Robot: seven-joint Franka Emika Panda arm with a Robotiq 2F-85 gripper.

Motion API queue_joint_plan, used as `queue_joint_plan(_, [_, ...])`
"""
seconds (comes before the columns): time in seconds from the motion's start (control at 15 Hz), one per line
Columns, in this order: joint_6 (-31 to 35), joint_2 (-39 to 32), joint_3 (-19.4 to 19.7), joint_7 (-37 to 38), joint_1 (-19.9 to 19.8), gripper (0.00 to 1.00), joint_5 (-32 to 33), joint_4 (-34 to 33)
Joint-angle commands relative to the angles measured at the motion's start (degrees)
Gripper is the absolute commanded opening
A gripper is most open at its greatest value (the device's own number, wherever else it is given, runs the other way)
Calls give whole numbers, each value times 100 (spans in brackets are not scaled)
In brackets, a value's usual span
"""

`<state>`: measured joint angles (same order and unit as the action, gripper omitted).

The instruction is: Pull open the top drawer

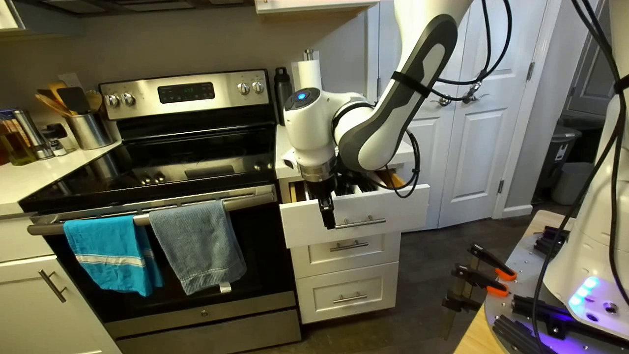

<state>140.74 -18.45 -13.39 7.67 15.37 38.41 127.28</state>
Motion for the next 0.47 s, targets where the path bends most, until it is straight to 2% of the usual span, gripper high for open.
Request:
queue_joint_plan(0.0, [220,394,75,-86,41,100,-193,300])
queue_joint_plan(0.4, [333,580,118,14,25,100,-191,409])
